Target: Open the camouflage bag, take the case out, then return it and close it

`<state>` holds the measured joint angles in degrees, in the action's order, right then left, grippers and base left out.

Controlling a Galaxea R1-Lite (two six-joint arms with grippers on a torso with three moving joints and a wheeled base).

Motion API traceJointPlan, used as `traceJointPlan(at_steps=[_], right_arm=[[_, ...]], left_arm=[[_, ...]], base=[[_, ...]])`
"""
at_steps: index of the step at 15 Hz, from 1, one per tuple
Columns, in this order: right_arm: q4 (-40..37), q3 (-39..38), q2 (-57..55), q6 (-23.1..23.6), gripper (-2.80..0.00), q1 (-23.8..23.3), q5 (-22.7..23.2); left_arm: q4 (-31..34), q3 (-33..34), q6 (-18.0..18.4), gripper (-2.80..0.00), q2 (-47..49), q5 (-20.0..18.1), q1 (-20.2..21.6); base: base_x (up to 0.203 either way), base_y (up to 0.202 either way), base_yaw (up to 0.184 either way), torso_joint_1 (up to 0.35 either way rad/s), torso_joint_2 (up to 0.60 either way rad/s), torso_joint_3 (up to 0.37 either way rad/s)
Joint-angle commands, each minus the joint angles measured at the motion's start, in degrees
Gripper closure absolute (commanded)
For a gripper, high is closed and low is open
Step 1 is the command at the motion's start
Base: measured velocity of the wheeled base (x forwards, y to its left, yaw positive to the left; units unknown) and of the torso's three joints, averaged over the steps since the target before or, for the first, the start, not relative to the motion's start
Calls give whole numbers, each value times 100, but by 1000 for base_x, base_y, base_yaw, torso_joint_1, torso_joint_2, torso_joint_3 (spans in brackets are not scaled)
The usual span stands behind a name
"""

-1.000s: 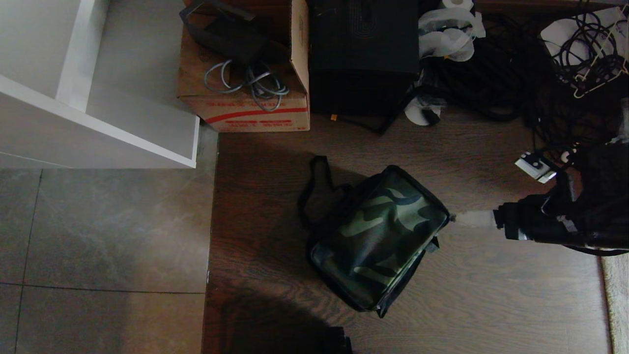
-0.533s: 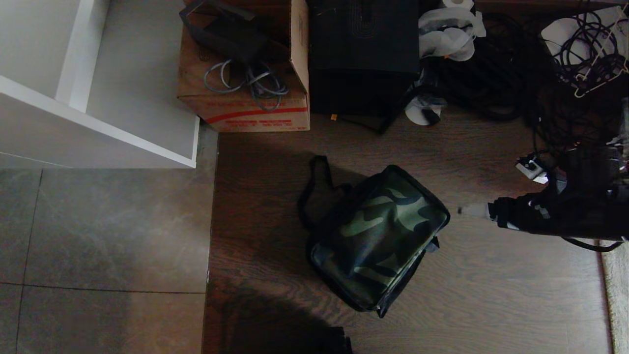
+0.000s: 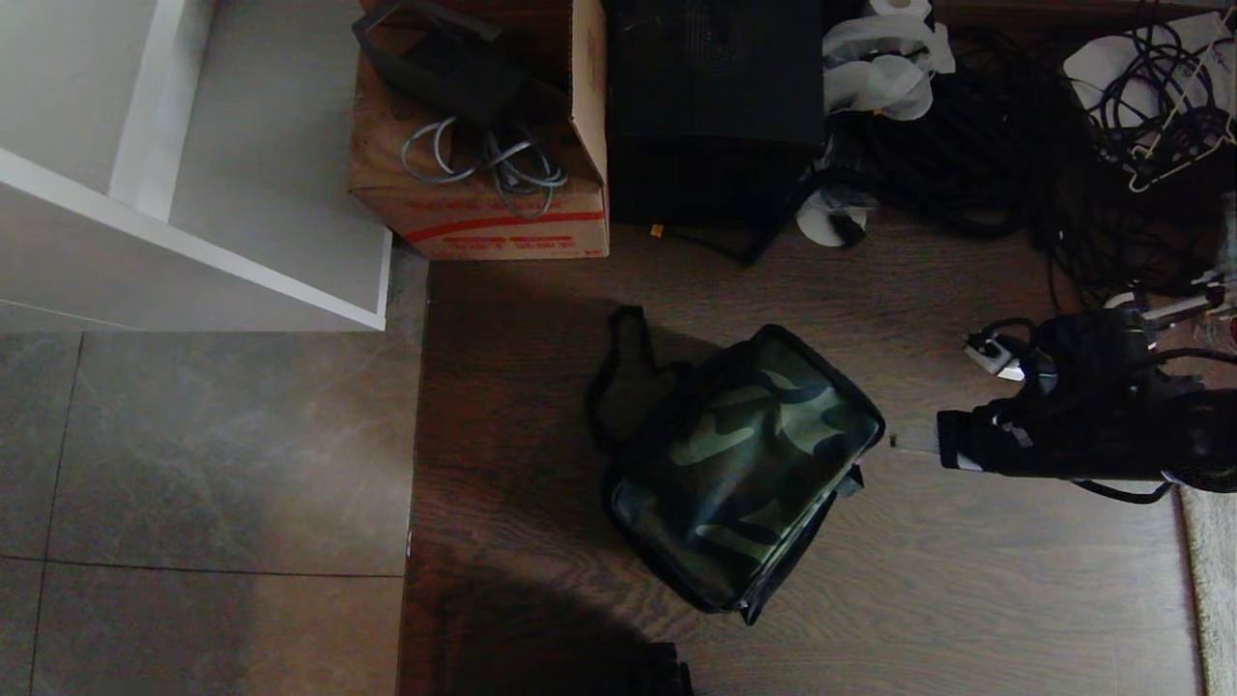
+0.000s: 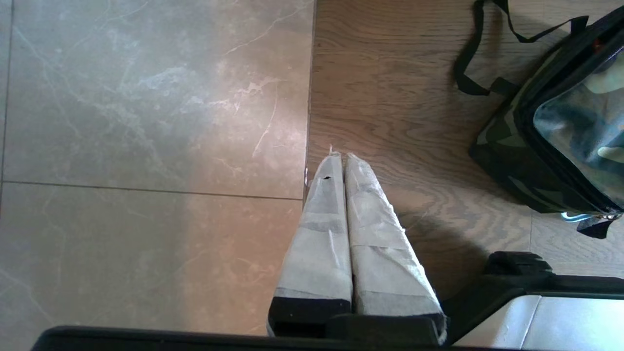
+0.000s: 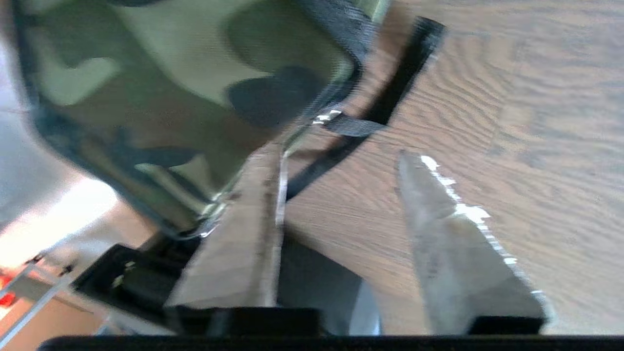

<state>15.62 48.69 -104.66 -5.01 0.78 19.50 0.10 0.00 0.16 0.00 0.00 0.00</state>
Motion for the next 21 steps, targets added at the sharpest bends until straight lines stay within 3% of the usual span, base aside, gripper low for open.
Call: traceJointPlan(at_steps=[1, 8, 11, 17, 19, 21], right_arm=[[34, 121, -257, 17, 0, 155, -183], [-26, 553, -714, 903, 0, 154, -1124], [28, 800, -868, 666, 0, 415, -1134], [169, 1258, -852, -734, 0, 1464, -1226], [367, 1163, -494, -707, 0, 1479, -1332], [392, 865, 105, -419, 0, 1183, -1328]], left_arm=[[-1, 0, 2, 0, 0, 0, 0], [-1, 0, 2, 0, 0, 0, 0], [-1, 0, -1, 0, 0, 0, 0], [-1, 0, 2, 0, 0, 0, 3], [-1, 0, 2, 0, 0, 0, 8], [-1, 0, 2, 0, 0, 0, 0]], base=[[0, 0, 0, 0, 0, 0], [0, 0, 0, 0, 0, 0], [0, 0, 0, 0, 0, 0], [0, 0, 0, 0, 0, 0], [0, 0, 0, 0, 0, 0], [0, 0, 0, 0, 0, 0]])
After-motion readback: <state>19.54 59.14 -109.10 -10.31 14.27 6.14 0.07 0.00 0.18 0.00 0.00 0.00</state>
